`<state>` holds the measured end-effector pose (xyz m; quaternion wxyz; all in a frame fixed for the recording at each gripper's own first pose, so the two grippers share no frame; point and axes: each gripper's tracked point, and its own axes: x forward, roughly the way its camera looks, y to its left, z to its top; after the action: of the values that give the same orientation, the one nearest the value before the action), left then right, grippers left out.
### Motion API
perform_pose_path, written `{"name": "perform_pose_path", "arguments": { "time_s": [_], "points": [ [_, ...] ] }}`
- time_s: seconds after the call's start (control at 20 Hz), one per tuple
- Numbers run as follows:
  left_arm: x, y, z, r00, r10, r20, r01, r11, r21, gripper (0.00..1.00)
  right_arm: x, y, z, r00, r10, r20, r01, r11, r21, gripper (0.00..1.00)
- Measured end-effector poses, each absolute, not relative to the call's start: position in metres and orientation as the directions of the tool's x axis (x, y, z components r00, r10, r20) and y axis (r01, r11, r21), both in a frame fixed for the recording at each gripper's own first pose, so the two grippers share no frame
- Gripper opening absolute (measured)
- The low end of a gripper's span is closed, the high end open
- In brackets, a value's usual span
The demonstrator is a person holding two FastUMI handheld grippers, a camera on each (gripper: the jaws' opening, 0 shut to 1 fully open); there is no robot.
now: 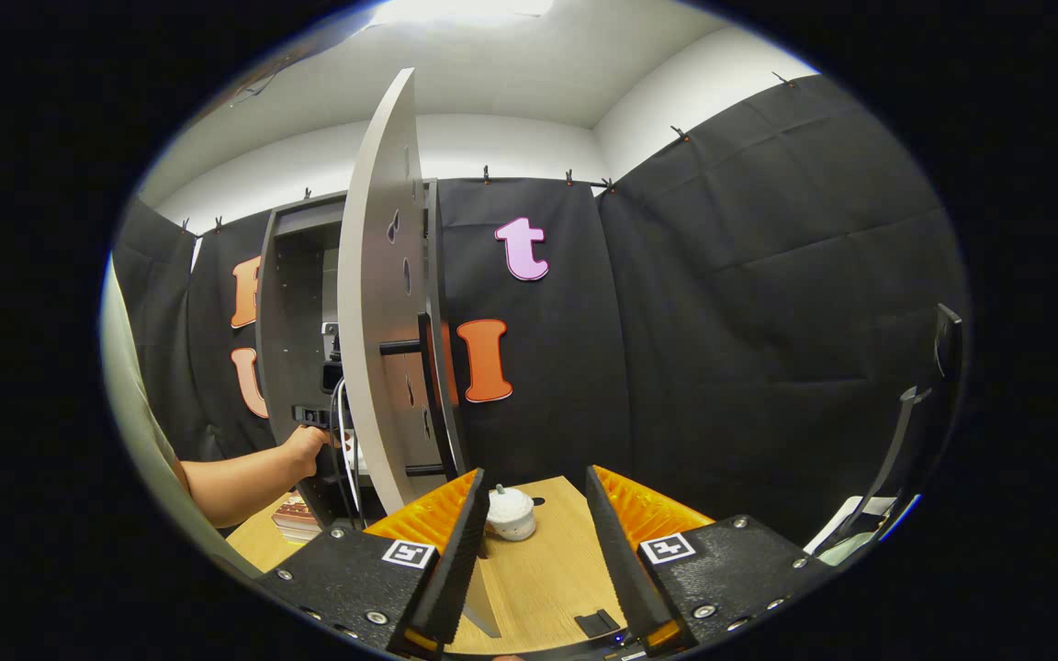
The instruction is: Open the cabinet door with the right hand, grasp the bottle in the cabinet with the left hand and place it on the coaster, then close the cabinet door with the right hand.
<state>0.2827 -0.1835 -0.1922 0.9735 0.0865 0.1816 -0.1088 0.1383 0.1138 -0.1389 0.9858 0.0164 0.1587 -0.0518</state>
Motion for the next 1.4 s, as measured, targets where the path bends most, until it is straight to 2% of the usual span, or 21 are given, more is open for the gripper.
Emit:
{"name": "perform_pose_path", "arguments": {
  "time_s": [0.35,0.65,0.95,1.0,1.05,1.1,1.3,1.35,1.4],
  "points": [
    [0.255,-0.151,-0.165,0.93,-0.132,-0.342,0.19,0.971,0.144,0.78,0.13,0.115,-0.151,0.923,-0.052,-0.382,0.07,0.997,0.032,0.68],
    [0.216,-0.124,-0.134,0.949,-0.087,-0.303,0.139,0.978,0.155,0.8,0.134,0.102,-0.153,0.925,-0.022,-0.38,0.04,0.999,0.038,0.71],
    [0.162,-0.1,-0.106,0.971,-0.036,-0.237,0.081,0.98,0.182,0.78,0.138,0.1,-0.157,0.92,0.062,-0.386,-0.036,0.996,0.076,0.71],
    [0.155,-0.096,-0.103,0.973,-0.025,-0.228,0.07,0.979,0.192,0.79,0.138,0.098,-0.156,0.921,0.073,-0.383,-0.043,0.995,0.087,0.77],
    [0.144,-0.094,-0.1,0.975,-0.015,-0.22,0.059,0.979,0.195,0.8,0.139,0.096,-0.155,0.923,0.079,-0.377,-0.046,0.994,0.096,0.77],
    [0.136,-0.092,-0.096,0.977,-0.008,-0.213,0.049,0.981,0.188,0.8,0.139,0.094,-0.153,0.925,0.085,-0.371,-0.048,0.993,0.105,0.73],
    [0.106,-0.081,-0.09,0.981,0.024,-0.192,0.01,0.985,0.174,0.77,0.139,0.084,-0.149,0.931,0.085,-0.356,-0.046,0.992,0.119,0.74],
    [0.099,-0.077,-0.089,0.981,0.033,-0.19,0.001,0.984,0.176,0.77,0.14,0.082,-0.149,0.932,0.082,-0.353,-0.043,0.992,0.117,0.68],
    [0.092,-0.075,-0.089,0.98,0.042,-0.193,-0.007,0.984,0.177,0.77,0.14,0.079,-0.148,0.934,0.077,-0.35,-0.039,0.993,0.115,0.74]
  ]
}}
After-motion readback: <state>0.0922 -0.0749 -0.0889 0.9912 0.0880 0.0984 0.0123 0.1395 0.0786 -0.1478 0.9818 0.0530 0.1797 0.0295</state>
